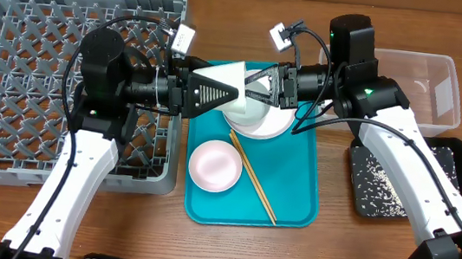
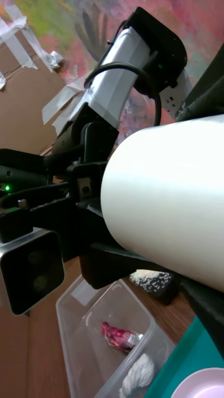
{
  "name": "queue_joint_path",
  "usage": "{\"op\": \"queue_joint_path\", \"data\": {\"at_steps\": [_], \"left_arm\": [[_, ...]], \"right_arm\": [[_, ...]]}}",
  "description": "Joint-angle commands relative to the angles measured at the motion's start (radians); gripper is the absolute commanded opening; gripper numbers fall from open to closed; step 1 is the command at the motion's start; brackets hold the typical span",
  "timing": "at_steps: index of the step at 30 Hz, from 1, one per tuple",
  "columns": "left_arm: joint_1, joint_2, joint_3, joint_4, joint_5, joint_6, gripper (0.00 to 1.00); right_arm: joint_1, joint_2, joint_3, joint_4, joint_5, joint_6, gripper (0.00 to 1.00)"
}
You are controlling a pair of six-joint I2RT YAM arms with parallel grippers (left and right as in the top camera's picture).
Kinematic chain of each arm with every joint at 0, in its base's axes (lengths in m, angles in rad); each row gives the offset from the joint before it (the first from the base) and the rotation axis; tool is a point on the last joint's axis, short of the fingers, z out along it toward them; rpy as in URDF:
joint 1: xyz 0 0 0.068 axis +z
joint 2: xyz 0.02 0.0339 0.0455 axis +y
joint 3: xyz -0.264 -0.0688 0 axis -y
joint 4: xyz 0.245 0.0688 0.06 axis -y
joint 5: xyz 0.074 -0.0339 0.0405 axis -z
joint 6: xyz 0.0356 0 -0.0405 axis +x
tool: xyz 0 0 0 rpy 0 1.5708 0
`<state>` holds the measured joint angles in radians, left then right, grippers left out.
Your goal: Sort waste into correct bins and load items into the dishwasher
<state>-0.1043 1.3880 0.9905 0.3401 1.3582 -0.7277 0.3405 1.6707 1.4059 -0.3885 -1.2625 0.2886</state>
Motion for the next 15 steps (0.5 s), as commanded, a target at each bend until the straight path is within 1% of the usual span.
{"op": "queue_joint_path", "data": {"at_steps": [1, 2, 3, 4, 5, 6, 7, 8, 9, 10, 11, 15], "left_arm": [[-0.008, 0.004, 0.014, -0.006, -0.004, -0.006, 0.47], [-0.008, 0.004, 0.014, -0.006, -0.005, -0.006, 0.43], [-0.008, 0.004, 0.014, -0.006, -0.006, -0.005, 0.4], [-0.008, 0.004, 0.014, -0.006, -0.008, -0.003, 0.39], [-0.008, 0.004, 0.014, -0.006, -0.008, 0.011, 0.36], [-0.007, 0.004, 0.014, -0.008, -0.008, 0.034, 0.33], [-0.005, 0.004, 0.014, -0.034, -0.028, 0.078, 0.28], [-0.005, 0.004, 0.014, -0.064, -0.056, 0.105, 0.27], [-0.003, 0.004, 0.014, -0.104, -0.093, 0.145, 0.23], [0.0, 0.004, 0.014, -0.143, -0.131, 0.19, 0.16], [0.005, 0.004, 0.014, -0.204, -0.192, 0.242, 0.04], [0.029, 0.003, 0.018, -0.404, -0.43, 0.395, 0.04]], "right_arm": [[0.009, -0.021, 0.019, 0.026, -0.029, 0.001, 0.05], [0.009, -0.021, 0.019, 0.028, -0.029, 0.001, 0.07], [0.009, -0.021, 0.019, 0.029, -0.029, 0.0, 0.14], [0.009, -0.021, 0.019, 0.028, -0.029, 0.0, 0.21], [0.009, -0.021, 0.019, 0.026, -0.024, 0.0, 0.27], [0.009, -0.021, 0.019, 0.019, -0.011, 0.0, 0.31], [0.007, -0.021, 0.019, -0.005, 0.026, 0.0, 0.32], [0.006, -0.021, 0.019, -0.029, 0.066, 0.0, 0.32], [0.004, -0.021, 0.019, -0.058, 0.114, -0.001, 0.34], [0.004, -0.021, 0.019, -0.102, 0.193, -0.008, 0.36], [0.002, -0.021, 0.019, -0.143, 0.277, -0.008, 0.38], [-0.008, -0.021, 0.019, -0.297, 0.609, -0.034, 0.38]]}}
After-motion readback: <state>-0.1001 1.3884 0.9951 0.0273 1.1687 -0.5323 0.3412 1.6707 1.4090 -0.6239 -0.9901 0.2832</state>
